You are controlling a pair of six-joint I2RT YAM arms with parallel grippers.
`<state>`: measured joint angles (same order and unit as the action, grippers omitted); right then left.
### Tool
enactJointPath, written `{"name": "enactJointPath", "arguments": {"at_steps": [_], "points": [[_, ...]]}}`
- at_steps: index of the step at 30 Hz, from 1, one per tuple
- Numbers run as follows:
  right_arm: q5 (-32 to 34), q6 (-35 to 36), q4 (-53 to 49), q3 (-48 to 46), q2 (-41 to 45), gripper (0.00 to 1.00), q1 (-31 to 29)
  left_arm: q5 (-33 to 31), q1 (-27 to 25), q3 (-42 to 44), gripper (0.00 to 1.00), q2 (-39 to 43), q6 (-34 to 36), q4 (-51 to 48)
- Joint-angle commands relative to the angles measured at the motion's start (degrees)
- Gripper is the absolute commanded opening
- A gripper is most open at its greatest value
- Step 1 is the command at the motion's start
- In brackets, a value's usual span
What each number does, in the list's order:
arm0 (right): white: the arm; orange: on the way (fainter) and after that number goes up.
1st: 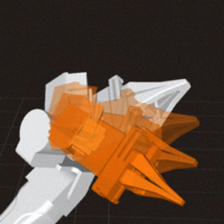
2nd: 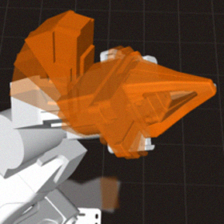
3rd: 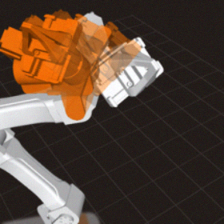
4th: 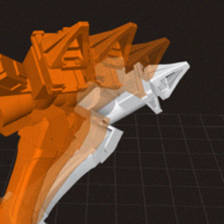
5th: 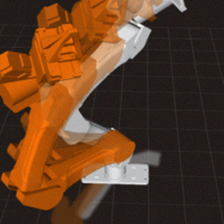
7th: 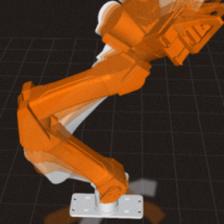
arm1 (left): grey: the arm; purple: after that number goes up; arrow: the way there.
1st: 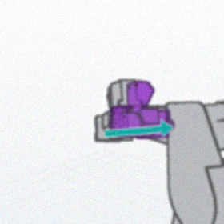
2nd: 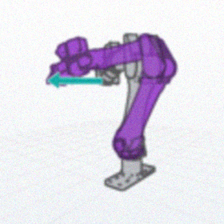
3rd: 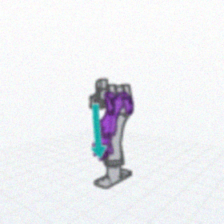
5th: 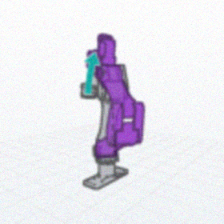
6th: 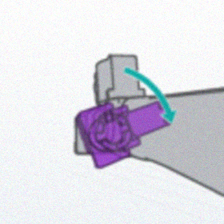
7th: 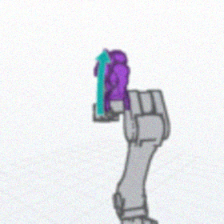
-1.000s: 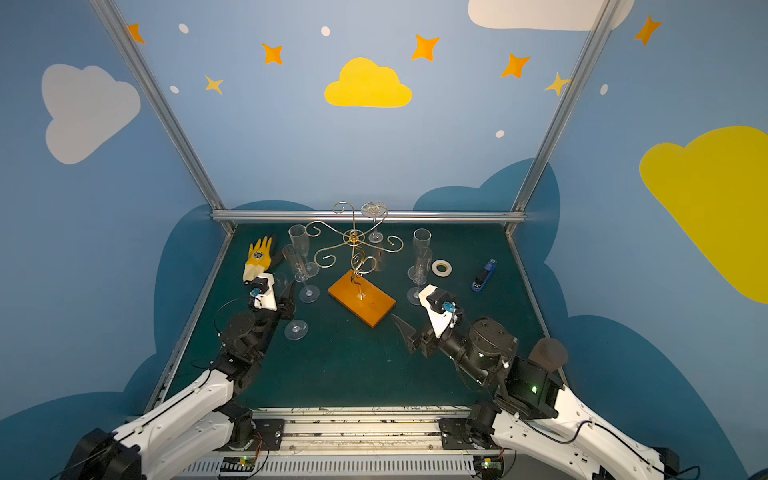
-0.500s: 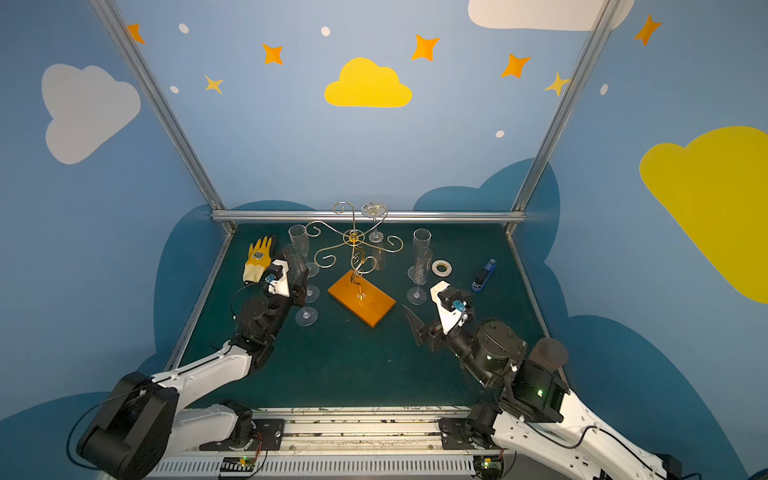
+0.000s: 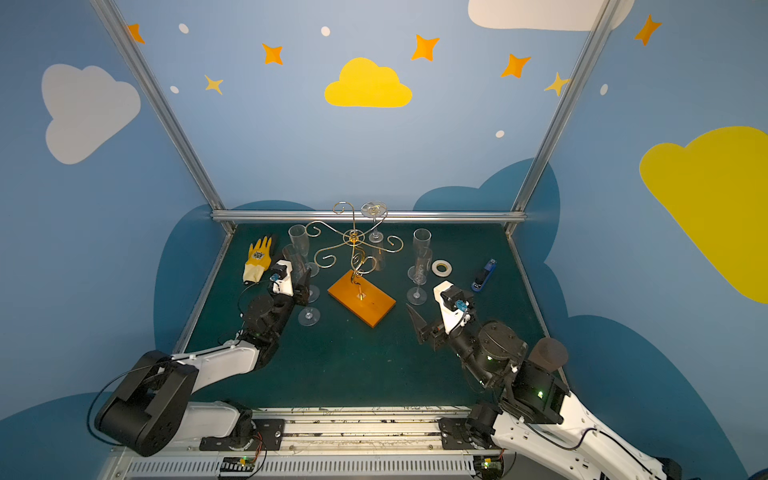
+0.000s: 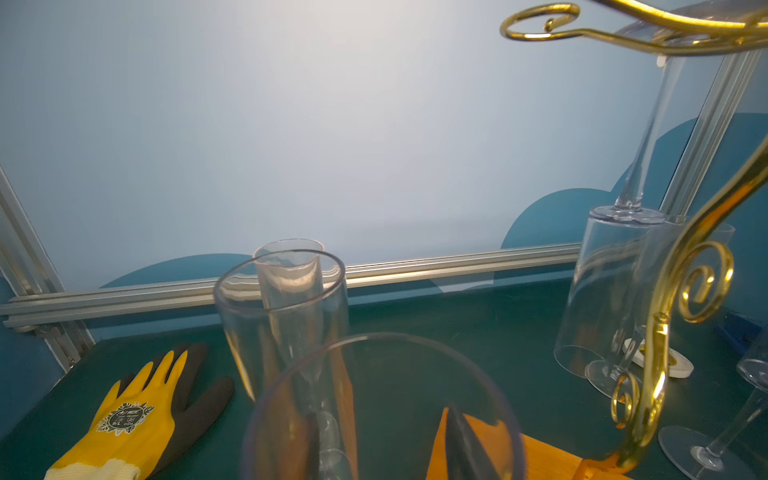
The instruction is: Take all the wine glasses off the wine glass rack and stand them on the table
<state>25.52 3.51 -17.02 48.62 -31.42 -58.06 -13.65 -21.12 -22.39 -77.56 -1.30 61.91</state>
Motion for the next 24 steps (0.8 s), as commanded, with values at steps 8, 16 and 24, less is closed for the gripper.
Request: {"name": "enactJointPath", "arguments": {"at_steps": [8, 16, 24], "points": [[1.1, -0.1, -0.7, -0.3, 0.1, 0.90, 0.6, -0.2, 0.2, 0.2, 0.46, -0.2, 0.8, 1.4], [0.9, 0.1, -1.5, 0.0, 0.7, 0.90, 0.7, 0.6, 0.0, 0.1, 0.68, 1.7, 0.9, -2.2], [1.0, 0.3, -2.4, 0.4, 1.7, 0.90, 0.7, 0.2, -0.2, 1.0, 0.74, 5.6, 1.3, -4.8]]}}
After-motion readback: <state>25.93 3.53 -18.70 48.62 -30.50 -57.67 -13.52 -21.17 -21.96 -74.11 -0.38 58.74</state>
